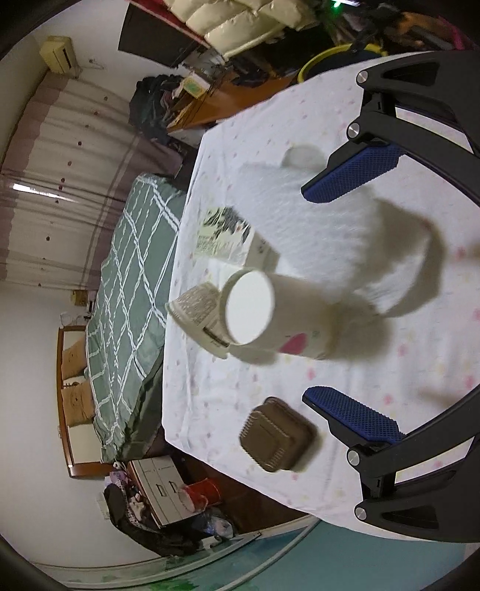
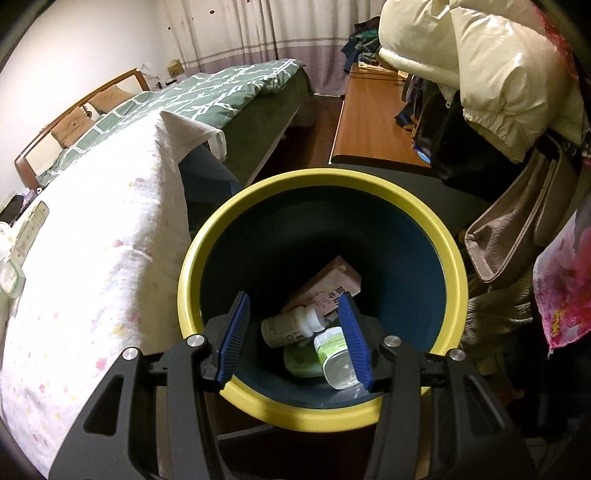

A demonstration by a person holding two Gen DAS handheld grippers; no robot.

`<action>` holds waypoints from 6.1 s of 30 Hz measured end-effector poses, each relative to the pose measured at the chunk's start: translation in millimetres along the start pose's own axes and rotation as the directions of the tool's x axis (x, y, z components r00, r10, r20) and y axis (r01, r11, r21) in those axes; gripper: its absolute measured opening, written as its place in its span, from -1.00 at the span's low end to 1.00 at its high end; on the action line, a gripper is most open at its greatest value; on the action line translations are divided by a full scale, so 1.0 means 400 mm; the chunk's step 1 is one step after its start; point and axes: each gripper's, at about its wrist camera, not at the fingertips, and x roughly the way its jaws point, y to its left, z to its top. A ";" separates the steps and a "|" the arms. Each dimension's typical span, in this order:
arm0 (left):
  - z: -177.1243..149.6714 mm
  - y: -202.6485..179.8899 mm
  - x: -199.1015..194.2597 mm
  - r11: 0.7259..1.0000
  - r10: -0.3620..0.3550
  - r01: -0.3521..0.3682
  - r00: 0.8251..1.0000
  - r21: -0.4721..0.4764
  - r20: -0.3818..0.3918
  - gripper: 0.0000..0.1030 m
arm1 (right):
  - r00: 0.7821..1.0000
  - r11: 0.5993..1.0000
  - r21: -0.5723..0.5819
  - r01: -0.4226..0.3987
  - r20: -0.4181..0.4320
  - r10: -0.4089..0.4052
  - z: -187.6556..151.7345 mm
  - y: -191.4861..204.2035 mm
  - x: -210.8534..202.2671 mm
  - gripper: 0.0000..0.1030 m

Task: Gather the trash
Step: 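Grasp the white paper cup by its rim with the left gripper, then carry the paper cup over the yellow bin and open the left gripper, then move both empty grippers back over the table, then grasp the bubble wrap roll with the right gripper and lift it, then carry the bubble wrap over the yellow bin and open the right gripper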

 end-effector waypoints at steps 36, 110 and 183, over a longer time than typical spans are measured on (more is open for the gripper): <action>0.120 -0.070 -0.014 0.998 0.040 -0.045 0.996 0.049 0.083 0.21 | 0.999 0.999 0.009 -0.038 0.031 0.038 -0.019 -0.001 -0.047 -0.01; -0.139 -0.031 -0.363 1.000 -0.019 0.021 0.994 -0.015 0.103 0.75 | 0.932 0.882 -0.332 -0.334 0.023 0.361 -0.119 0.412 -0.261 0.13; -0.214 -0.068 -0.251 0.996 -0.067 0.067 0.998 0.056 -0.009 0.79 | 0.985 0.994 0.003 -0.112 0.129 0.111 0.036 0.078 -0.162 -0.78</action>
